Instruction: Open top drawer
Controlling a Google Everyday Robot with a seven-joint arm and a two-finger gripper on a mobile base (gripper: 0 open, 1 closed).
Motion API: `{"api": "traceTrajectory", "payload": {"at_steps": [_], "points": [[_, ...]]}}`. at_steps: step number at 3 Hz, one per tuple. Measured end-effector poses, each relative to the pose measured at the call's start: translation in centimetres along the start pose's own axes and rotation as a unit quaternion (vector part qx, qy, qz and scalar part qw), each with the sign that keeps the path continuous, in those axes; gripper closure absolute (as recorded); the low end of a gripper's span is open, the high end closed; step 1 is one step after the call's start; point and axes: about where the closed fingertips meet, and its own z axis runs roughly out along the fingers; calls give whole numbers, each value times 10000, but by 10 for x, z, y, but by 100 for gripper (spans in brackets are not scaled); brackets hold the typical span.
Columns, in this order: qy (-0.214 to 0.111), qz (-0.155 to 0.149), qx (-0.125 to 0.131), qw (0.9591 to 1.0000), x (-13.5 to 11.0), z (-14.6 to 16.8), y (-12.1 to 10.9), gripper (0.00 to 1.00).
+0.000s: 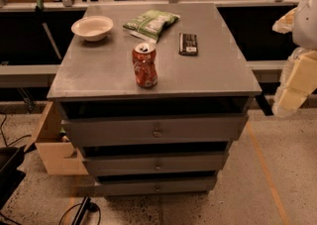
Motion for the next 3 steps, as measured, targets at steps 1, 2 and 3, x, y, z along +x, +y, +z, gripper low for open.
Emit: {"api": "traceTrajectory", "payload": {"at_steps": [1,2,3], "points": [[-128,196,58,9997,-3,18,3,0],[-306,195,200,9991,-1,66,14,0],[-390,21,197,9990,-1,128,24,0]]}}
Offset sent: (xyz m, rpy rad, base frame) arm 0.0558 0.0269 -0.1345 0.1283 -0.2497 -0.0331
